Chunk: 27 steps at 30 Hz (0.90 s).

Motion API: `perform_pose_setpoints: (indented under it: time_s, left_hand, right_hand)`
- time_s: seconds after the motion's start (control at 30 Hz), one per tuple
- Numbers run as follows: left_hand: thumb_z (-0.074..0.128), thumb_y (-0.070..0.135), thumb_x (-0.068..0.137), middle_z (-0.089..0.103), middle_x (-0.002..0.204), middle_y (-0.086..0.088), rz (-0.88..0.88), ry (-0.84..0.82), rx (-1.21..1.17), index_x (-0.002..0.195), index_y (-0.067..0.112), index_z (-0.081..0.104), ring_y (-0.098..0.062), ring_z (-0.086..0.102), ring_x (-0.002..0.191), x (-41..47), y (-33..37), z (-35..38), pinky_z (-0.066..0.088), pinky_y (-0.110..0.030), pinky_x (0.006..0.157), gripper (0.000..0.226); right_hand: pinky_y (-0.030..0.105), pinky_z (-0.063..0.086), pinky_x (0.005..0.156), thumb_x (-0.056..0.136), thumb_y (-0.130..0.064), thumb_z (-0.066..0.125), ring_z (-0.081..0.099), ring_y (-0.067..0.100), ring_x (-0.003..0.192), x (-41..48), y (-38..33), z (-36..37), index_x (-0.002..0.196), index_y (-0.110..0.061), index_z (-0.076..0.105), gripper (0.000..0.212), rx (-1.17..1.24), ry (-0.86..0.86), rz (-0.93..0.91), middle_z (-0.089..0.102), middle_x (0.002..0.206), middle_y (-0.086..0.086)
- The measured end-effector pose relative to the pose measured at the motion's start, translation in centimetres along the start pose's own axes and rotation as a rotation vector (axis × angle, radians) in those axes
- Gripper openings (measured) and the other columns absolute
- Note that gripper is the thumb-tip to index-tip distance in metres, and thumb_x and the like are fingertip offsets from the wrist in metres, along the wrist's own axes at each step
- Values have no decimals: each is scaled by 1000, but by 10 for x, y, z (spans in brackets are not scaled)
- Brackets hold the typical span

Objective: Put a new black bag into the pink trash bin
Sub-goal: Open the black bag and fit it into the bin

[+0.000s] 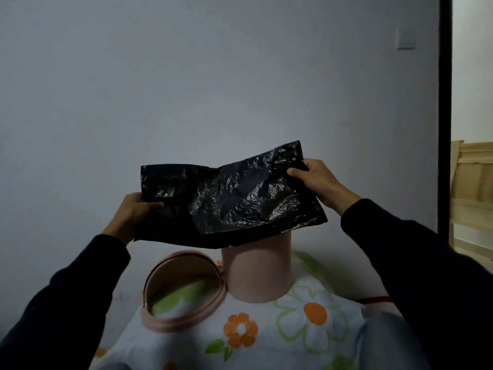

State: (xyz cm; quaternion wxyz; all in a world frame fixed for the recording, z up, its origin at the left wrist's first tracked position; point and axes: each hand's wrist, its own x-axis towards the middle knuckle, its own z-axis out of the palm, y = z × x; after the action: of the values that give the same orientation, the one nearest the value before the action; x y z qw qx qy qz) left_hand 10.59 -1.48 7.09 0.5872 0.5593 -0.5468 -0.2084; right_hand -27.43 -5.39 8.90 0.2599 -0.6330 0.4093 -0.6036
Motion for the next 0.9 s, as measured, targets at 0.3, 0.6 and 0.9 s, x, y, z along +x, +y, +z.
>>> perform_pose_setpoints:
  time_s: [0.3,0.6,0.9]
  left_hand:
    - [60,12,95,67,74,-12,-128,-17,-166,111,-7,63,-20,66,55,0,-26,-5,52,-30,57,25]
    - [61,14,95,68,52,-8,-212,-53,-233,88,-2,63,-12,63,36,4,-15,13,49,-18,35,18]
    - [56,10,96,58,43,-4,-232,-131,-400,88,-3,59,-11,55,31,-1,-2,30,43,-14,35,16]
  right_hand:
    - [24,56,71,93,-7,64,71,26,92,3,13,-3,108,-6,70,17,61,38,74,73,99,10]
    - [44,31,108,83,-14,61,36,33,131,-6,8,38,152,-14,26,77,-900,256,-415,36,144,14]
    - [38,30,112,83,-76,50,41,24,133,-38,-6,90,153,-22,29,91,-1043,-438,-616,43,149,4]
